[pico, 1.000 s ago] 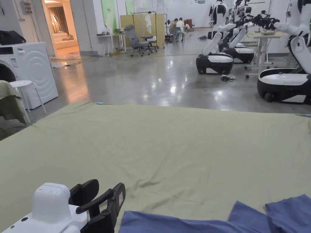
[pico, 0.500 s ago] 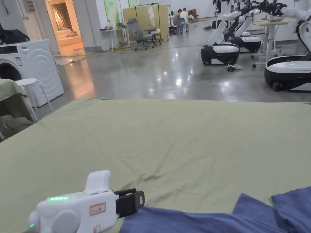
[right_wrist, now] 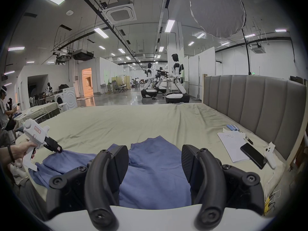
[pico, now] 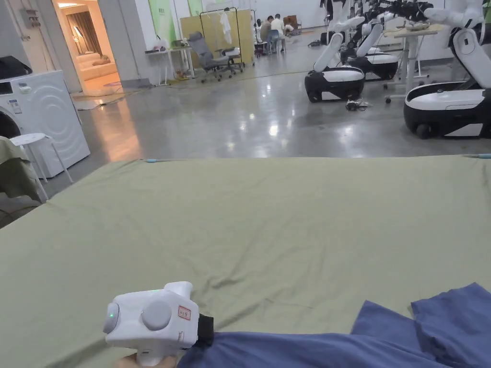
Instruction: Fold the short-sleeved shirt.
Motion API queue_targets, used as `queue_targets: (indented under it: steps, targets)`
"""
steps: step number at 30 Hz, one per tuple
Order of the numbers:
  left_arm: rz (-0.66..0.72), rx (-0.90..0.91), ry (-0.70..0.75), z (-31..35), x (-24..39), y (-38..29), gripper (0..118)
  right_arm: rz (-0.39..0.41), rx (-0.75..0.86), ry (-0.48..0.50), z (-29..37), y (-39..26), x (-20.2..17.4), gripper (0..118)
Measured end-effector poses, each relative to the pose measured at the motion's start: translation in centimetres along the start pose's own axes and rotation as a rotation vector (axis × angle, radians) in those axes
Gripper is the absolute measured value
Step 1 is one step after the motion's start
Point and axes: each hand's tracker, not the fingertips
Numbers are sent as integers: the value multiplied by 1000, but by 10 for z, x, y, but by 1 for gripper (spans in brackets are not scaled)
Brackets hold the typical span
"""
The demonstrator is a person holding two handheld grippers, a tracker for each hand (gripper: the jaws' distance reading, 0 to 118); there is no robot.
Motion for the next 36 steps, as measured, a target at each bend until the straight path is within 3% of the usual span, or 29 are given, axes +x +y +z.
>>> queue_targets:
  steps: [5,8,11,13,18,20,21,23,26,30,36]
  targets:
    - [-23,-61,32,-9,8,6,19,-57,-40,5,-10,-3,13,65]
    - [-76,-38,26,-9,14,1,7,-1,-100,-64,-23,0,18,52]
    - [-100,-3,39,-6,16,-4,6,84,-161,-108,-33,6,26,52]
    - [-84,-16,26,-8,13,-1,6,93,-178,-98,-39,5,38,53]
    - [-60,-91,-14,-8,11,9,6,-41,-292,-15,-57,-4,84,54]
    - [-64,-92,-12,-8,13,7,6,-150,-385,13,-77,-15,115,55]
    - [-76,-90,-5,-7,18,5,6,-204,-450,-9,-87,-20,129,55]
    - [-123,-84,17,-5,26,2,6,-227,-540,-73,-102,-31,151,55]
    - [-182,-80,50,-6,35,1,6,-243,-625,-95,-111,-44,162,54]
    - [-204,-85,60,-8,37,2,6,-398,-626,13,-103,-49,157,54]
    - [-185,-67,44,-8,33,1,6,-327,-694,25,-101,-60,127,51]
